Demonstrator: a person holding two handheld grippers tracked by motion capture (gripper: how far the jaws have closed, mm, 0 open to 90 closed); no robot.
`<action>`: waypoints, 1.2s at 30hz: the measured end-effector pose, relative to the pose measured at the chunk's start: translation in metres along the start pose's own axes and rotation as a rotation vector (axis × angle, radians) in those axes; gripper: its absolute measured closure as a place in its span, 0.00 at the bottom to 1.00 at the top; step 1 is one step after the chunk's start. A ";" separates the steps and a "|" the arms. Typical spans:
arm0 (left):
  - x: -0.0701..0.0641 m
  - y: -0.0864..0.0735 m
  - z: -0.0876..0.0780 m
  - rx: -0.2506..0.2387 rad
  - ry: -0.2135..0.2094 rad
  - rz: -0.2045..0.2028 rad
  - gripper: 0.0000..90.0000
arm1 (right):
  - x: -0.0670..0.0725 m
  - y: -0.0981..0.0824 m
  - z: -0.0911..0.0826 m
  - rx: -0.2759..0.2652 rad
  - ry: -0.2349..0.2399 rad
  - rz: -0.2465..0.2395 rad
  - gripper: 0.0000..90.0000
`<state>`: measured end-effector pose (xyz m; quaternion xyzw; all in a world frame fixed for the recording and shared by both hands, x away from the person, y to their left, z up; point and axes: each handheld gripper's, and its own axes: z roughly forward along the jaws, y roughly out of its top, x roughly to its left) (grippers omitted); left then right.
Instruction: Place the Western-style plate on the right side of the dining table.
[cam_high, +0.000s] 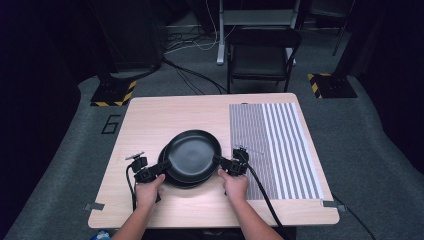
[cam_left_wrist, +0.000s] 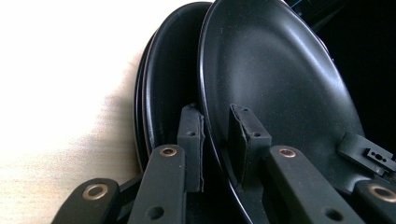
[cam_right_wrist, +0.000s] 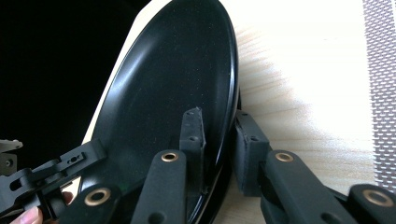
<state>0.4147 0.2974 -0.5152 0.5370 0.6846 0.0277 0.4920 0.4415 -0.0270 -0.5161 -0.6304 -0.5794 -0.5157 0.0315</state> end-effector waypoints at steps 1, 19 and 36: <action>0.001 0.001 0.000 0.005 -0.007 -0.011 0.84 | 0.000 0.000 0.000 -0.001 0.001 0.001 0.85; -0.001 -0.001 0.000 -0.015 0.004 -0.012 0.85 | 0.002 0.001 -0.001 0.010 -0.012 -0.015 0.85; -0.002 -0.001 0.000 -0.020 -0.001 -0.008 0.85 | 0.005 0.003 -0.004 0.015 -0.019 -0.043 0.85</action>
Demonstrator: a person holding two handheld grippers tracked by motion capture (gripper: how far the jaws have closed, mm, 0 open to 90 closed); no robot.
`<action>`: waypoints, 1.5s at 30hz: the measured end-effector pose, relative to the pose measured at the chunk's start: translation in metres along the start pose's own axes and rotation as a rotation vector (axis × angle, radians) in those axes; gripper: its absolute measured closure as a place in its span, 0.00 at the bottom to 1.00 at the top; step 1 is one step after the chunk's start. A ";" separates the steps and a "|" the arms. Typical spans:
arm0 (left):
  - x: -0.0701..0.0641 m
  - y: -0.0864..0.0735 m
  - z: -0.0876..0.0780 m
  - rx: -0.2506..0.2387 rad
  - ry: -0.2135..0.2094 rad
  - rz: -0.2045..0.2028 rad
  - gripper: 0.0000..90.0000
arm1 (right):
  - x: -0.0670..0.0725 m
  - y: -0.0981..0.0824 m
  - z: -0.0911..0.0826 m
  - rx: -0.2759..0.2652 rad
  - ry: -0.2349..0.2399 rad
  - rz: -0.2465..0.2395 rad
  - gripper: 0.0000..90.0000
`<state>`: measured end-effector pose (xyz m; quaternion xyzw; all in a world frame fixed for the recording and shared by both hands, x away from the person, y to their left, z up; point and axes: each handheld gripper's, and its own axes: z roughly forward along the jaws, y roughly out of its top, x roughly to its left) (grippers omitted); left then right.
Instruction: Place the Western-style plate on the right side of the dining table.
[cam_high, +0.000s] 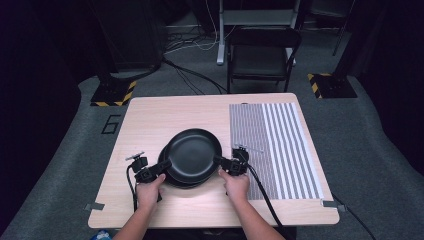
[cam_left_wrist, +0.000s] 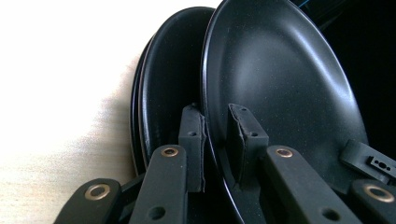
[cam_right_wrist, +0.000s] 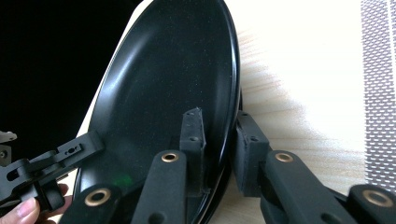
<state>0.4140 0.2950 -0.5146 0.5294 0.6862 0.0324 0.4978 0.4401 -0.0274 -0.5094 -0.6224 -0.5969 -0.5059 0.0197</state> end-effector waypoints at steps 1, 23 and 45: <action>0.000 0.000 0.000 -0.002 -0.004 -0.002 0.85 | 0.000 0.001 -0.001 -0.002 0.003 -0.002 0.85; -0.009 0.016 -0.018 -0.052 -0.040 0.007 0.87 | 0.016 0.013 -0.010 -0.014 0.047 -0.028 0.85; -0.029 0.027 -0.026 -0.097 -0.061 0.034 0.87 | 0.025 0.028 -0.024 -0.027 0.068 -0.020 0.85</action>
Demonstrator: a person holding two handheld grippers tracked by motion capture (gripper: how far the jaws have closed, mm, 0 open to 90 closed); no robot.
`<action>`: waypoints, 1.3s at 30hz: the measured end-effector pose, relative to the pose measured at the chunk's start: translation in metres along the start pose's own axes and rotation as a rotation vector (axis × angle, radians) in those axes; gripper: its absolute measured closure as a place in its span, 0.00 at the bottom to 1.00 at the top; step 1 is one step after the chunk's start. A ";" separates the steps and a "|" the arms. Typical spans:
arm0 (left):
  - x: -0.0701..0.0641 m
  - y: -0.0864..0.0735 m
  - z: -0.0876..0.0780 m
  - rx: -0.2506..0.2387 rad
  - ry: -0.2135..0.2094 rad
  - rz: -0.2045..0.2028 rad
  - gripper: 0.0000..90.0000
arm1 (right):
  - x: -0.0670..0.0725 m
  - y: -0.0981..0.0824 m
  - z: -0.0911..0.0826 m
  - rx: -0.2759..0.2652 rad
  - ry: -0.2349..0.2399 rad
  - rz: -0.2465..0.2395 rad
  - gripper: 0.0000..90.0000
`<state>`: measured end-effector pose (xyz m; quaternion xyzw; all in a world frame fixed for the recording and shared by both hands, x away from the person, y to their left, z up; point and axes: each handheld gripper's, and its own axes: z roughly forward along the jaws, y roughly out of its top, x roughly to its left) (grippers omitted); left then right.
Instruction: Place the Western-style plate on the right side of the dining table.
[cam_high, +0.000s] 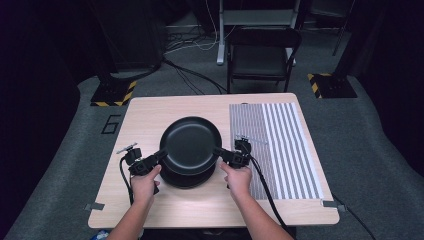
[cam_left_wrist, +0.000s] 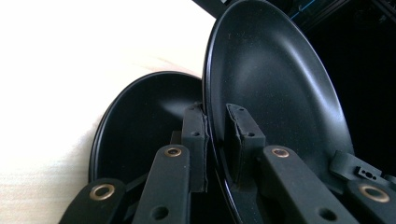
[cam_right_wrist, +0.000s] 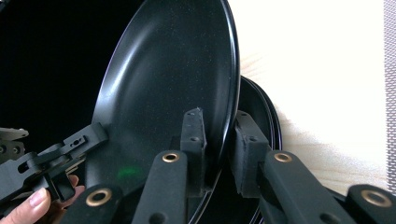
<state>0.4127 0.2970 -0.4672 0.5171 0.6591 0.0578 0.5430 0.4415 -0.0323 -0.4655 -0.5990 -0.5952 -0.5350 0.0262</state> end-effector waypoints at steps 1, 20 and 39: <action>0.000 0.000 0.000 0.000 -0.003 -0.001 0.87 | 0.000 0.000 -0.001 -0.001 0.000 0.005 0.85; -0.018 -0.002 0.010 -0.014 -0.034 0.008 0.88 | -0.005 0.009 -0.020 -0.032 -0.006 0.009 0.86; -0.038 -0.002 0.025 -0.002 -0.067 0.019 0.88 | -0.013 0.017 -0.042 -0.066 -0.021 0.012 0.86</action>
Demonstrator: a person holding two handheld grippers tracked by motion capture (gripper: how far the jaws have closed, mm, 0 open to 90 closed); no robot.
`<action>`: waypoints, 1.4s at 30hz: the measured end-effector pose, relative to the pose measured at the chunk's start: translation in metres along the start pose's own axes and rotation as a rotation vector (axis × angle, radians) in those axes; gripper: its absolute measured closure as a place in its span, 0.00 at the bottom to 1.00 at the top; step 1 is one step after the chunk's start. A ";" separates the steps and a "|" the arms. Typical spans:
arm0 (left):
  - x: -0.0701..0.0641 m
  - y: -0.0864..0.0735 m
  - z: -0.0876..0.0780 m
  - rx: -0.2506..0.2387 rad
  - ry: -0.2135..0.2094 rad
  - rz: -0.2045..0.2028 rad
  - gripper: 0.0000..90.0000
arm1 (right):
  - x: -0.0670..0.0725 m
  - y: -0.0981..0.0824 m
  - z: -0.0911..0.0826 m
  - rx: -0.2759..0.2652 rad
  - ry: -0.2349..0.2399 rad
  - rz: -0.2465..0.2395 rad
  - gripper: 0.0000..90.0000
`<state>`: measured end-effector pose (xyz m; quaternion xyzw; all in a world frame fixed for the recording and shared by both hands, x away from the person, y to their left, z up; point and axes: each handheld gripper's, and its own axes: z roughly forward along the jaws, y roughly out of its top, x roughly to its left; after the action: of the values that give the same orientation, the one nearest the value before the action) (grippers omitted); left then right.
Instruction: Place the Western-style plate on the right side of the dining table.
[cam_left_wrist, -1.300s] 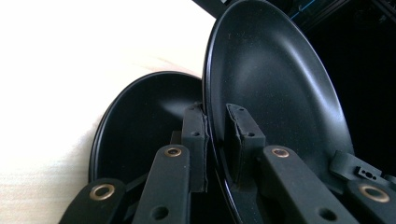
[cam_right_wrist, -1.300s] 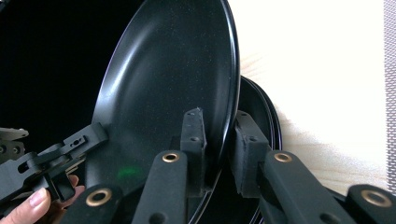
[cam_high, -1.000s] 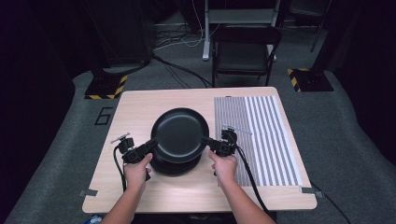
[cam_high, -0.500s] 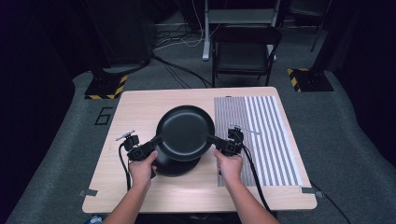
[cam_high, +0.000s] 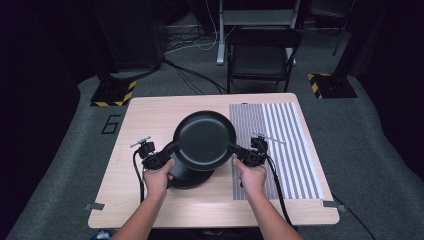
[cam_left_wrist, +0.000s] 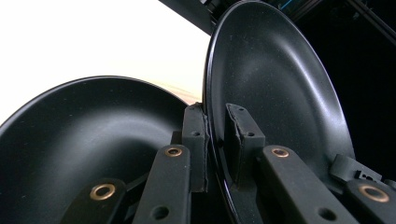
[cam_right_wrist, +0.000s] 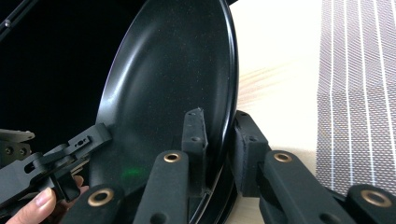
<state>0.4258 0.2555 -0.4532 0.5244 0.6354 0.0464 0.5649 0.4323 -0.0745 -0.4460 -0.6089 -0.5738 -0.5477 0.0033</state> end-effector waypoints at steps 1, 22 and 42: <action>-0.001 0.000 0.001 0.008 -0.001 0.000 0.88 | -0.001 0.000 -0.001 -0.004 0.000 0.000 0.86; -0.025 -0.003 0.025 0.046 -0.040 0.034 0.88 | -0.015 0.009 -0.028 -0.050 -0.035 0.020 0.86; -0.053 -0.009 0.054 0.083 -0.081 0.057 0.88 | -0.036 0.016 -0.060 -0.099 -0.078 0.045 0.86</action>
<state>0.4514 0.1843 -0.4429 0.5667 0.5981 0.0151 0.5664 0.4127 -0.1426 -0.4363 -0.6418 -0.5317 -0.5513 -0.0369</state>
